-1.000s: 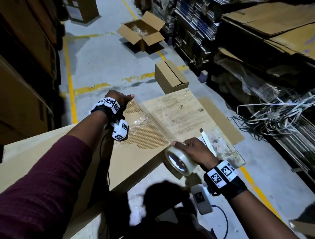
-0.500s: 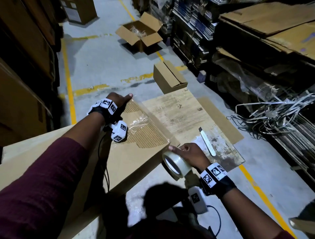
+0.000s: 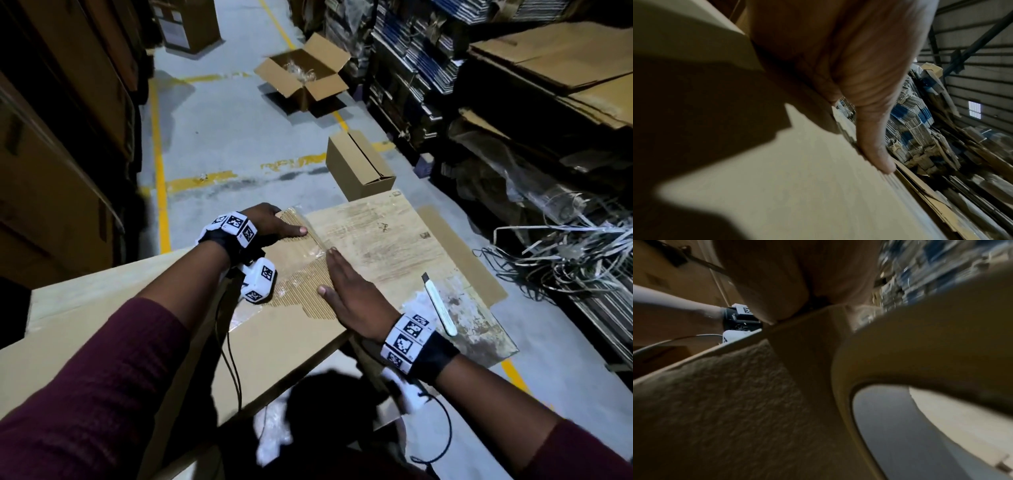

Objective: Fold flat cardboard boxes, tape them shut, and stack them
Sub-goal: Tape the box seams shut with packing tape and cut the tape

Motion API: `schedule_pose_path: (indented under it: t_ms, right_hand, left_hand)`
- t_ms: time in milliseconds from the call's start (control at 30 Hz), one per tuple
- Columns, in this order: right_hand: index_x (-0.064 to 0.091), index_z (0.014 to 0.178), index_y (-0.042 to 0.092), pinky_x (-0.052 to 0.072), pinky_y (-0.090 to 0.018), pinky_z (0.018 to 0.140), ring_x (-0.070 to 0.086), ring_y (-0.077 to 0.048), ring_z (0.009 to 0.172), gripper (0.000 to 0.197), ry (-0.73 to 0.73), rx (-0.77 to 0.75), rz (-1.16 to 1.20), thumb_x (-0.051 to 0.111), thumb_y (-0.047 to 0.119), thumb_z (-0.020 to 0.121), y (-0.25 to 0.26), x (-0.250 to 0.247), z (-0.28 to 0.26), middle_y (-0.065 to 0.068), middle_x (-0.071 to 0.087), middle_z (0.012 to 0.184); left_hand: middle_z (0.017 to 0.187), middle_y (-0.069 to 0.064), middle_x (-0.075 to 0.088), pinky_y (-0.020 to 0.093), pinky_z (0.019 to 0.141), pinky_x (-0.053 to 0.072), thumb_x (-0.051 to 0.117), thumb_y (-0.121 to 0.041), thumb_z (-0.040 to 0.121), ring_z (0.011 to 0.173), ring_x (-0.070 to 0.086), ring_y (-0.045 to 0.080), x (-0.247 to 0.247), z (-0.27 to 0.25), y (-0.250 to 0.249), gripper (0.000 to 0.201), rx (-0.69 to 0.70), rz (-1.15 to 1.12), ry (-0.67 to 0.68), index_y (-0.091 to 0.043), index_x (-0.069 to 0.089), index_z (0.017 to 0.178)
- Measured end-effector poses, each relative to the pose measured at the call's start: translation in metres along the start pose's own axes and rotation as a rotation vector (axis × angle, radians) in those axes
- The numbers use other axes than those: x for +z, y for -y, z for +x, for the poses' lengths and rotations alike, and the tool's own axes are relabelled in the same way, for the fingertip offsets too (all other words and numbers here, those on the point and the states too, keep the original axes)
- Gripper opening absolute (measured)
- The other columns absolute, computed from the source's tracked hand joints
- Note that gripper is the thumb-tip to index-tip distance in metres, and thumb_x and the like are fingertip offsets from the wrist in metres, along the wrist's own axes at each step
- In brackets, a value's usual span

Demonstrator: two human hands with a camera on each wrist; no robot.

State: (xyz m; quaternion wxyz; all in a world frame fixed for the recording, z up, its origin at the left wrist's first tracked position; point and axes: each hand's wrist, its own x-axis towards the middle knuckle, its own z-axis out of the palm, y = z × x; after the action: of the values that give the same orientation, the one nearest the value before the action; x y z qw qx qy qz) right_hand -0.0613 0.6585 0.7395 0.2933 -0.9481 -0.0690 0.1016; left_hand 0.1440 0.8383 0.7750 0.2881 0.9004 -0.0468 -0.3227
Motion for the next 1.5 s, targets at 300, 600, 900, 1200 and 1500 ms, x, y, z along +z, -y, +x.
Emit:
schedule_pose_path:
  t_ms: [300,600,900,1200,1500]
  right_hand:
    - [0.062,0.129,0.01,0.047,-0.034,0.086,0.062,-0.028,0.11,0.031,0.237,0.04,-0.07,0.055,0.025,0.103,0.008,-0.075,0.056,-0.009,0.068,0.122]
    - [0.06,0.113,0.003,0.041,-0.032,0.077,0.061,-0.036,0.11,0.021,0.207,0.136,-0.264,0.05,0.018,0.103,0.041,-0.065,0.148,-0.018,0.064,0.118]
    - [0.048,0.117,0.008,0.038,-0.029,0.071,0.055,-0.019,0.082,0.043,0.423,0.21,-0.201,0.023,0.042,0.111,0.029,-0.071,0.132,-0.004,0.058,0.096]
    - [-0.021,0.157,0.008,0.015,-0.048,0.125,-0.002,-0.029,0.157,0.086,0.332,0.059,-0.198,0.023,0.059,0.104,0.0,-0.037,0.043,-0.014,-0.014,0.168]
    - [-0.008,0.162,0.021,0.005,-0.047,0.126,-0.016,-0.014,0.155,0.093,0.174,-0.154,-0.37,0.005,0.077,0.089,-0.013,-0.019,-0.02,0.007,-0.023,0.167]
  left_hand:
    - [0.129,0.007,0.063,0.03,0.096,0.047,0.088,-0.053,0.066,0.11,0.061,0.023,0.0,0.01,0.005,0.105,0.007,-0.176,0.014,-0.014,0.04,0.15]
    - [0.102,0.012,0.066,0.029,0.064,0.048,0.078,-0.02,0.086,0.074,0.06,0.021,0.007,0.007,0.009,0.035,0.101,-0.469,-0.007,-0.009,0.059,0.114]
    - [0.071,0.008,0.049,0.025,0.05,0.036,0.054,-0.003,0.099,0.052,0.041,0.017,0.004,0.003,-0.006,0.015,0.134,-0.419,0.06,-0.014,0.062,0.105]
    - [0.07,0.005,0.048,0.027,0.056,0.034,0.045,0.006,0.096,0.063,0.044,0.021,-0.001,0.001,-0.032,0.027,0.146,-0.118,0.068,-0.012,0.059,0.083]
    - [0.112,-0.002,0.069,0.04,0.097,0.049,0.059,-0.016,0.089,0.103,0.063,0.025,0.017,-0.027,-0.039,0.029,0.185,0.236,-0.226,-0.043,0.068,0.086]
